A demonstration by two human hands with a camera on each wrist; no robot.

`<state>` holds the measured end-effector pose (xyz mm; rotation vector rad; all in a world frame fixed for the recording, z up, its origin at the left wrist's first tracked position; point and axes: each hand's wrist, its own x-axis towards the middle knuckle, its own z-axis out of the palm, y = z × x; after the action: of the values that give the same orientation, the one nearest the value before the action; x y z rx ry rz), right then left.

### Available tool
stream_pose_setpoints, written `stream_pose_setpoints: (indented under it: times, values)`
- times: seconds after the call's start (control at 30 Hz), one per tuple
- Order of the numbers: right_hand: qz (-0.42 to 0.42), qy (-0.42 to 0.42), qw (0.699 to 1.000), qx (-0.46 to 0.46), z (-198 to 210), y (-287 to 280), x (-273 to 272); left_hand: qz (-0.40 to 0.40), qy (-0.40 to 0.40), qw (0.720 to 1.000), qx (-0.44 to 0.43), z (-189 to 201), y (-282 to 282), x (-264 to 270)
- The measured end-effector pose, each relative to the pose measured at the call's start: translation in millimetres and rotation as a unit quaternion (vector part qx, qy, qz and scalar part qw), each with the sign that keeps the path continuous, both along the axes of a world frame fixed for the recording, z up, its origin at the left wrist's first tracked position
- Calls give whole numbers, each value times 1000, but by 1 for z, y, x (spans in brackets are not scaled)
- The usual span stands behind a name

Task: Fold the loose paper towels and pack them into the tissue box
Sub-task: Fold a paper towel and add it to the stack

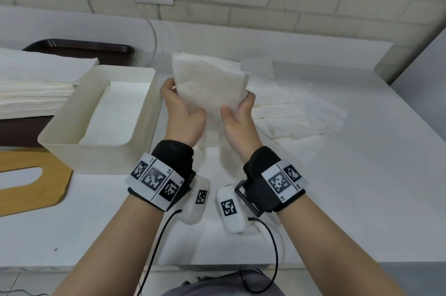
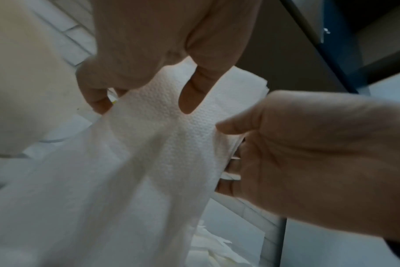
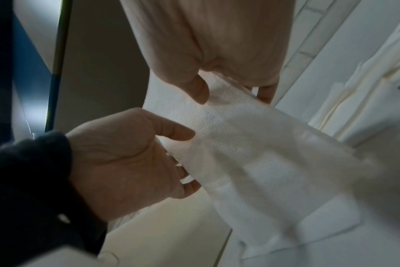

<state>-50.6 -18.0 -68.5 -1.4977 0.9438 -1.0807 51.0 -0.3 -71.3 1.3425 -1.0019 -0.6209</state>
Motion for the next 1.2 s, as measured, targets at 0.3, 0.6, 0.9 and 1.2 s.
stream_pose_setpoints:
  times: [0.3,0.6,0.9,1.2]
  values:
    - [-7,-10,999,-32,1,-4,5,23,19,999,-37,4,-4,4]
    - [-35,-43,992,-113,19,-2,15,-5,-51,992,-118,21,1,-8]
    - [-63,78,995,-7,-4,-14,7,-52,-121,987,97,1,-5,5]
    - [-69,5,996,-65,-3,-17,15,-23,-35,999,-22,7,-11,7]
